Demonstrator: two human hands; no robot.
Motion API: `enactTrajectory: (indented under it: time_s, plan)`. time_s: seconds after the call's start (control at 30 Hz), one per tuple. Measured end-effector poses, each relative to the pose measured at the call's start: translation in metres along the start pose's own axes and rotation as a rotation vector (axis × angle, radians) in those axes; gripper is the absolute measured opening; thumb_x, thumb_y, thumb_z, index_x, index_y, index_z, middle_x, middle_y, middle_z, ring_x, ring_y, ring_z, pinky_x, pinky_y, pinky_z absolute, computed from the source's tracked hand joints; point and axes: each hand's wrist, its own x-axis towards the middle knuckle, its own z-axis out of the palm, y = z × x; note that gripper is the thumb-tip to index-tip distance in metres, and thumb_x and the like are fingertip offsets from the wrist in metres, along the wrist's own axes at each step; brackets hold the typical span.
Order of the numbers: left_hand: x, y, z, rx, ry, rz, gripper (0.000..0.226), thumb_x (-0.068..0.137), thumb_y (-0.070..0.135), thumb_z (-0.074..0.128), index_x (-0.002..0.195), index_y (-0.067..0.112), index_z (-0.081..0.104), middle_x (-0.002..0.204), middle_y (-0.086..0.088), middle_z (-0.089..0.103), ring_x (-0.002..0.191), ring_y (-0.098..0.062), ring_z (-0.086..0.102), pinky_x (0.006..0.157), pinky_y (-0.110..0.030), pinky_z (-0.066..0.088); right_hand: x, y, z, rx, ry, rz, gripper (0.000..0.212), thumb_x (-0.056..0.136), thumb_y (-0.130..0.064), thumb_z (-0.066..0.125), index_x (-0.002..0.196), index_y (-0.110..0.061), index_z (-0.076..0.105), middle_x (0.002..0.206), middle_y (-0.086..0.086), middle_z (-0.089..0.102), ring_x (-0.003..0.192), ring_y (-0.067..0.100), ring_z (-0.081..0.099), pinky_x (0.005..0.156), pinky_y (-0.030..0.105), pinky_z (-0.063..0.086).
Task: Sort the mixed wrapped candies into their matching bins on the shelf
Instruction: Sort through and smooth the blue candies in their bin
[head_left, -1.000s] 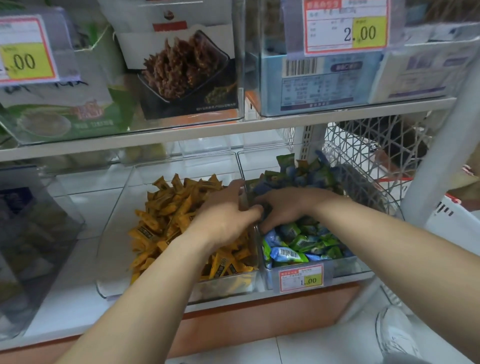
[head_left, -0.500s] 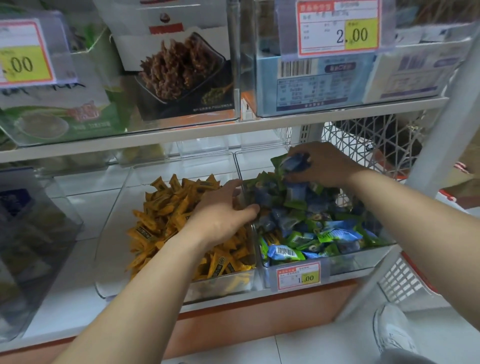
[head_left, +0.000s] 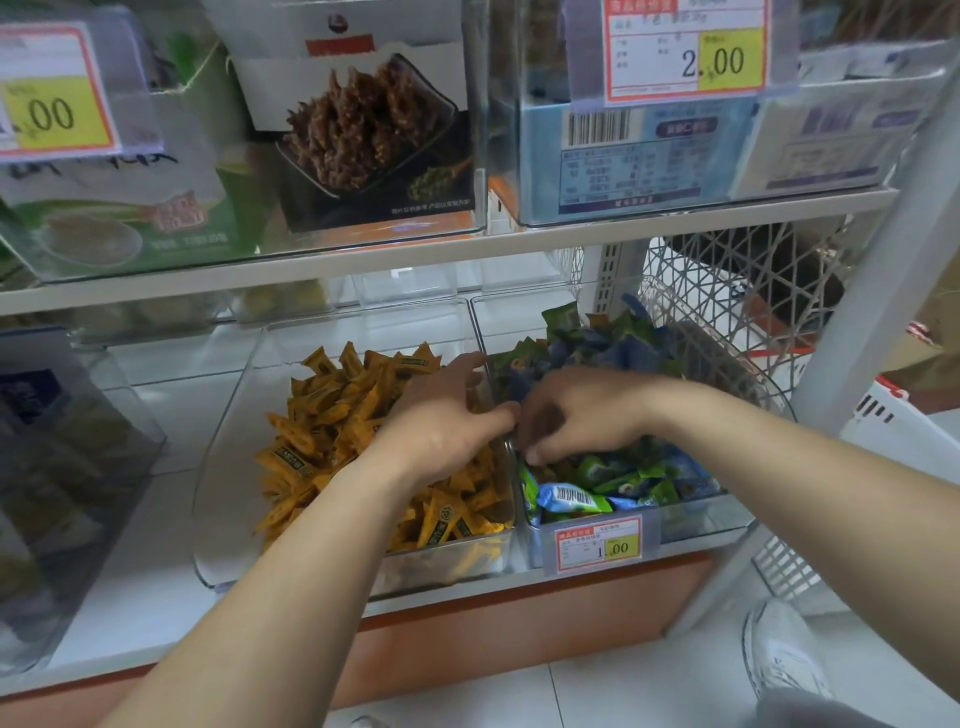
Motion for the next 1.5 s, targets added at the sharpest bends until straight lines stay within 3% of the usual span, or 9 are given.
enactTrajectory:
  time_s: [0.27,0.43,0.6,0.77,0.93,1.17,1.27,1.4,1.5]
  plan:
    - [-0.001,-0.001,0.000,-0.003,-0.004,0.008,0.078,0.077,0.062,0.066,0.146,0.036,0.039,0.140,0.006,0.057,0.121,-0.018,0.057,0.084,-0.022,0.042,0.023,0.007,0.018,-0.274,-0.170,0.209,0.033,0.084,-0.057,0.064,0.073,-0.026,0.058,0.072,-0.005,0.062,0.069,0.014,0.060,0.057,0.028,0.042]
    - [-0.004,0.001,-0.001,-0.012,-0.022,0.005,0.084,0.071,0.067,0.060,0.146,0.036,0.039,0.141,0.005,0.056,0.120,-0.020,0.058,0.086,-0.025,0.047,0.035,0.000,0.028,-0.303,-0.213,0.203,0.052,0.088,-0.061,0.061,0.124,-0.024,0.061,0.105,-0.001,0.068,0.090,0.019,0.063,0.077,0.033,0.054]
    - [-0.004,0.002,-0.001,-0.001,-0.023,0.012,0.077,0.078,0.063,0.063,0.145,0.035,0.039,0.140,0.003,0.057,0.120,-0.020,0.058,0.093,-0.031,0.051,0.043,-0.005,0.030,-0.318,-0.142,0.230,0.040,0.089,-0.039,0.066,0.121,-0.017,0.058,0.088,-0.003,0.060,0.076,0.017,0.058,0.055,0.027,0.040]
    - [-0.005,0.003,-0.003,0.021,-0.043,0.002,0.085,0.076,0.068,0.059,0.149,0.033,0.035,0.145,0.002,0.053,0.125,-0.023,0.055,0.098,-0.037,0.050,0.030,0.010,0.015,0.007,0.032,0.190,0.019,0.082,-0.028,0.078,0.078,-0.031,0.059,0.082,-0.011,0.064,0.083,0.016,0.064,0.066,0.027,0.047]
    - [-0.009,0.010,-0.009,0.098,0.082,0.108,0.068,0.082,0.061,0.065,0.140,0.029,0.048,0.137,-0.001,0.058,0.123,-0.023,0.054,0.097,-0.034,0.047,-0.001,0.012,-0.009,0.364,0.398,0.110,0.015,0.085,-0.044,0.077,0.089,-0.033,0.068,0.096,-0.023,0.068,0.085,-0.005,0.063,0.071,0.017,0.044]
    - [-0.012,0.037,-0.020,-0.197,0.196,0.282,0.021,0.087,0.032,0.074,0.107,0.029,0.070,0.099,0.017,0.070,0.093,-0.001,0.064,0.083,-0.024,0.052,-0.024,-0.009,-0.003,1.092,0.513,-0.038,0.014,0.090,-0.006,0.071,0.104,-0.004,0.069,0.094,0.012,0.075,0.089,0.025,0.074,0.074,0.026,0.059]
    - [-0.014,0.020,-0.031,-0.068,0.336,0.180,0.017,0.087,0.032,0.074,0.103,0.031,0.069,0.091,0.019,0.069,0.083,0.002,0.064,0.070,-0.013,0.047,-0.032,-0.002,0.010,0.600,0.606,0.059,0.019,0.094,-0.034,0.066,0.111,-0.026,0.068,0.107,-0.007,0.072,0.101,0.014,0.068,0.085,0.027,0.054]
    - [-0.022,0.001,-0.044,0.274,0.272,-0.045,0.051,0.088,0.040,0.069,0.135,0.028,0.056,0.135,-0.002,0.059,0.121,-0.025,0.056,0.094,-0.034,0.047,-0.043,0.006,0.035,-0.123,0.110,0.077,0.062,0.091,-0.064,0.054,0.145,-0.034,0.047,0.144,-0.011,0.054,0.127,0.012,0.055,0.100,0.030,0.048]
    - [-0.036,0.019,-0.039,0.260,0.310,0.017,0.042,0.089,0.042,0.062,0.129,0.030,0.060,0.125,-0.001,0.065,0.101,-0.021,0.062,0.082,-0.032,0.050,-0.039,0.006,0.041,-0.287,0.025,0.109,0.057,0.092,-0.065,0.050,0.142,-0.038,0.049,0.140,-0.009,0.058,0.121,0.018,0.059,0.089,0.031,0.050]
